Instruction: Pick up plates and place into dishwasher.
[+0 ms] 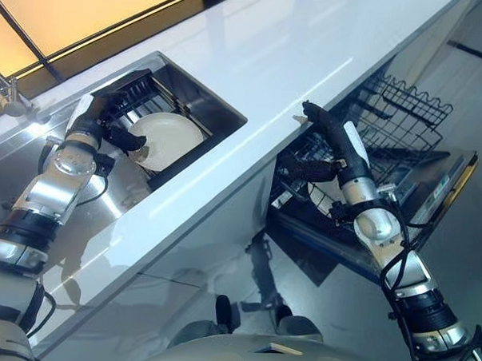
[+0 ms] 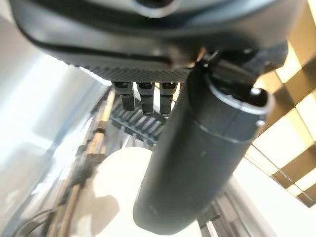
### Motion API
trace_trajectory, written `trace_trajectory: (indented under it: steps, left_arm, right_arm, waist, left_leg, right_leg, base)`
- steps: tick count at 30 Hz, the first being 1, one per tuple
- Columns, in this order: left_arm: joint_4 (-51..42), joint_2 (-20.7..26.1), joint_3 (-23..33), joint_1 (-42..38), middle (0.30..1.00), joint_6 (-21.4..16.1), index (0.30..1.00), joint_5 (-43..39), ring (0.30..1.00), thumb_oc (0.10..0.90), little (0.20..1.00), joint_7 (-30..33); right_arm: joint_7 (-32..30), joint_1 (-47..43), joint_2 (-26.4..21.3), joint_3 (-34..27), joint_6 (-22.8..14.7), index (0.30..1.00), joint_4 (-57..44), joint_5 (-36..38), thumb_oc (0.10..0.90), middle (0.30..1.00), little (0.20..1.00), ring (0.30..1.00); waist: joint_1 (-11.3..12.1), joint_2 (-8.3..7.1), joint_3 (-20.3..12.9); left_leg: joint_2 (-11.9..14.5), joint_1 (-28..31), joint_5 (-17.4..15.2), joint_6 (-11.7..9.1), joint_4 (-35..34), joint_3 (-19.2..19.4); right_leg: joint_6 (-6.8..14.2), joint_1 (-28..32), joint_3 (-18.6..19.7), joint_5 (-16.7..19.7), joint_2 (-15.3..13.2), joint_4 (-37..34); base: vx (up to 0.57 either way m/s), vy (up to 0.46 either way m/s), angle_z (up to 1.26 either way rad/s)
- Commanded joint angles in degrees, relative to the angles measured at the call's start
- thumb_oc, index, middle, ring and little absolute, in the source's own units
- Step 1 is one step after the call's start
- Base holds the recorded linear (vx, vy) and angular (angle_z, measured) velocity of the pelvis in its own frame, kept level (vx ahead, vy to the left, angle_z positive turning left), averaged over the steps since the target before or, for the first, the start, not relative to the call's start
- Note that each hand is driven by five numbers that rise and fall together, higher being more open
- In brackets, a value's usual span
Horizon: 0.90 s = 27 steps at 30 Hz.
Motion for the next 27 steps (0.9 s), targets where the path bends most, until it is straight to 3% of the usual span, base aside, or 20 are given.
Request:
trace_trajectory:
  steps: [1,4,6,10,14,20,27]
  left_arm:
    - [-0.1,8.0,8.7,-5.9,0.9,-3.1,0.9,-2.0,0.9,0.8,0.9,4.5]
    - [3.4,9.4,7.0,-9.0,0.9,-4.4,0.9,-3.9,0.9,0.8,0.9,4.6]
    - [6.2,10.1,4.6,-11.8,0.9,-5.3,0.9,-5.1,0.9,0.8,0.9,4.7]
    - [9.2,11.3,1.6,-15.7,0.9,-6.1,0.9,-7.4,0.9,0.8,0.9,4.9]
    - [12.5,12.2,-0.8,-19.8,0.9,-6.4,0.9,-8.7,0.9,0.8,0.9,3.9]
    - [15.7,12.7,-1.5,-22.8,0.9,-6.6,0.9,-9.9,0.9,0.8,0.9,4.7]
    - [15.3,12.4,0.3,-20.3,0.9,-6.0,0.9,-11.2,0.9,0.8,0.9,4.8]
  right_arm:
    - [8.3,12.5,-5.7,-1.6,-5.1,0.9,2.7,-0.7,0.8,0.9,0.9,0.9]
    - [12.5,12.7,-6.9,-0.6,-12.2,0.9,1.5,1.1,0.8,0.9,0.9,0.9]
    - [11.6,11.9,-7.3,1.2,-15.6,0.9,0.9,0.9,0.8,0.9,0.9,0.9]
    - [8.2,11.1,-7.5,3.1,-19.3,0.9,1.6,1.0,0.8,0.9,0.9,0.9]
    - [4.6,11.4,-7.5,3.6,-22.3,0.9,1.3,-2.1,0.8,0.9,0.9,0.9]
    - [-1.4,11.4,-7.5,1.1,-23.5,0.9,-2.3,-4.0,0.8,0.9,0.9,0.9]
    - [-9.8,6.9,-9.8,-6.6,-28.6,0.9,-10.2,-1.1,0.8,0.9,0.9,0.9]
  waist:
    - [-3.2,1.39,-0.7]
    - [-3.7,1.42,0.2]
    - [-3.9,1.59,0.6]
    - [-3.9,1.94,0.9]
    - [-4.4,2.44,0.8]
    - [-5.3,3.29,0.6]
    - [-5.3,4.46,0.4]
  left_leg:
    - [-3.9,0.6,-6.5,1.8,2.7,2.0]
    - [-4.1,-0.1,-6.6,1.7,3.2,2.2]
    - [-4.3,-0.5,-6.6,1.6,3.4,2.3]
    - [-4.2,-0.6,-6.7,1.4,3.3,2.5]
    - [-4.2,-0.4,-6.8,1.4,3.3,2.9]
    - [-4.4,-0.1,-7.3,1.4,3.5,3.3]
    - [-4.8,0.9,-8.0,1.6,3.8,3.2]
  right_leg:
    - [4.2,-10.0,1.6,5.4,-0.6,6.0]
    - [4.3,-10.7,2.0,5.7,-0.6,6.2]
    - [4.5,-11.1,2.3,6.0,-0.7,6.2]
    - [5.0,-11.4,2.1,6.3,-1.0,6.3]
    - [5.4,-11.6,1.8,6.7,-1.4,6.3]
    - [5.5,-11.7,2.1,6.9,-1.7,6.4]
    - [5.3,-10.9,2.8,6.5,-1.7,6.5]
  base:
    - [0.0,0.0,0.0]
    - [-0.03,0.026,-0.15]
    - [-0.03,0.024,-0.13]
    - [-0.01,0.005,-0.01]
    - [0.03,0.017,-0.01]
    - [0.04,0.037,0.0]
    - [0.03,0.047,-0.02]
